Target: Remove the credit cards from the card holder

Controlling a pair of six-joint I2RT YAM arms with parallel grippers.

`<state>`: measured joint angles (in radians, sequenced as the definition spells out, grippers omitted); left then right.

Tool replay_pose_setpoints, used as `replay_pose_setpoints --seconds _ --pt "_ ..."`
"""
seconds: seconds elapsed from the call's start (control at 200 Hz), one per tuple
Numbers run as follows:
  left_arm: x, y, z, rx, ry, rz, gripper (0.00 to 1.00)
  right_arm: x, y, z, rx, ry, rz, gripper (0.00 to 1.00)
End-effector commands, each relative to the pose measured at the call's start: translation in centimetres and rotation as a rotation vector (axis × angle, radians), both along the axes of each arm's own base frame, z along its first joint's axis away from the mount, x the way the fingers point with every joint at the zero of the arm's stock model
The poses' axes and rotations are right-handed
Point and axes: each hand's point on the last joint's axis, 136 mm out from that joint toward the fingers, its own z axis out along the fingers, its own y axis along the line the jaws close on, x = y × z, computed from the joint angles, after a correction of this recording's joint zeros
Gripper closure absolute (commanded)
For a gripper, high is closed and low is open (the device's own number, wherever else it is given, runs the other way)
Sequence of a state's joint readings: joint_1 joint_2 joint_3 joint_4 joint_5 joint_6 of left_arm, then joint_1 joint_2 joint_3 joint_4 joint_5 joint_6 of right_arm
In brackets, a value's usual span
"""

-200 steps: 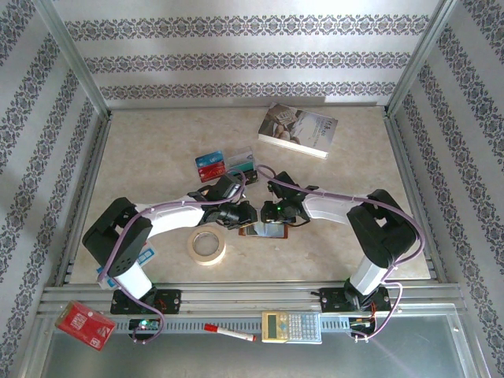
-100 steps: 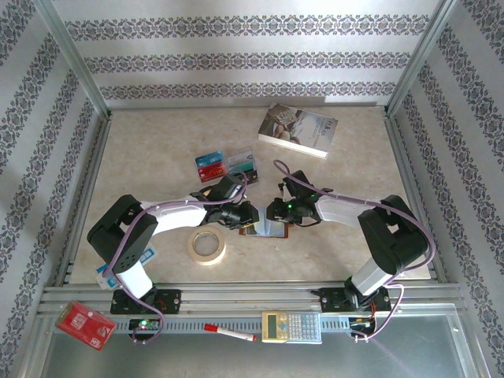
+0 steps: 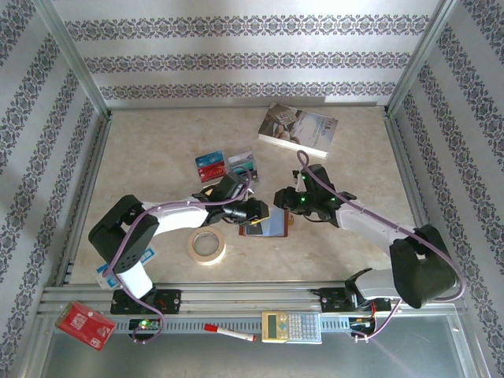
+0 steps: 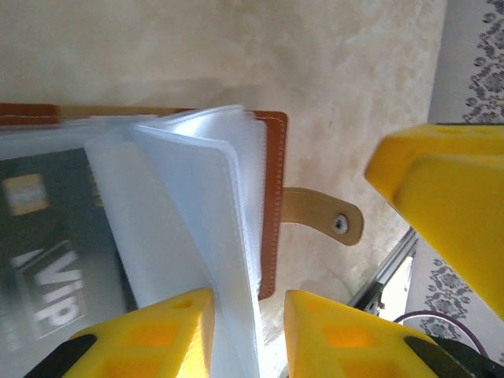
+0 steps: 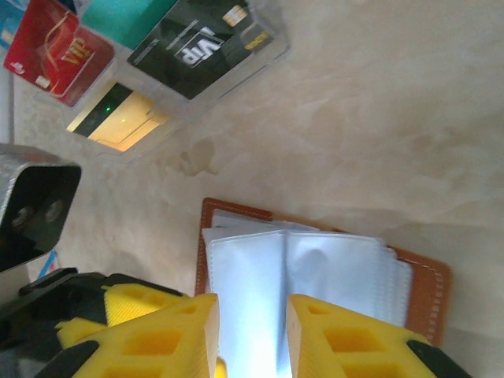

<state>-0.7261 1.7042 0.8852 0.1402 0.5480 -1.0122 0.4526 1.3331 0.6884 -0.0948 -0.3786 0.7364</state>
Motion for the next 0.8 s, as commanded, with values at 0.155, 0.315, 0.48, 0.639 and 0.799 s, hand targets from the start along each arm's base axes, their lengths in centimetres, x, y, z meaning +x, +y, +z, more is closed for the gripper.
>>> replay_pose_setpoints --seconds 0.155,0.315,0.48,0.639,0.799 --pt "0.2 -3.3 -0.8 -0.030 0.006 -0.036 0.68 0.2 -3.8 0.4 -0.054 -0.034 -0.140 0.69" --pt "0.4 -5.0 0.3 -0.069 -0.004 -0.063 0.67 0.0 -5.1 0.5 -0.077 -0.042 -0.172 0.68" --pt "0.6 -5.2 1.0 -0.066 -0.018 -0.063 0.67 0.0 -5.3 0.7 -0.081 -0.043 -0.175 0.68" --pt "0.5 -4.1 3.2 -0.078 -0.060 -0.043 0.66 -0.1 -5.4 1.6 -0.086 -0.063 -0.173 0.68" --pt "1.0 -0.5 4.2 -0.024 -0.116 0.018 0.65 0.0 -4.2 2.8 -0.078 -0.089 -0.123 0.70"
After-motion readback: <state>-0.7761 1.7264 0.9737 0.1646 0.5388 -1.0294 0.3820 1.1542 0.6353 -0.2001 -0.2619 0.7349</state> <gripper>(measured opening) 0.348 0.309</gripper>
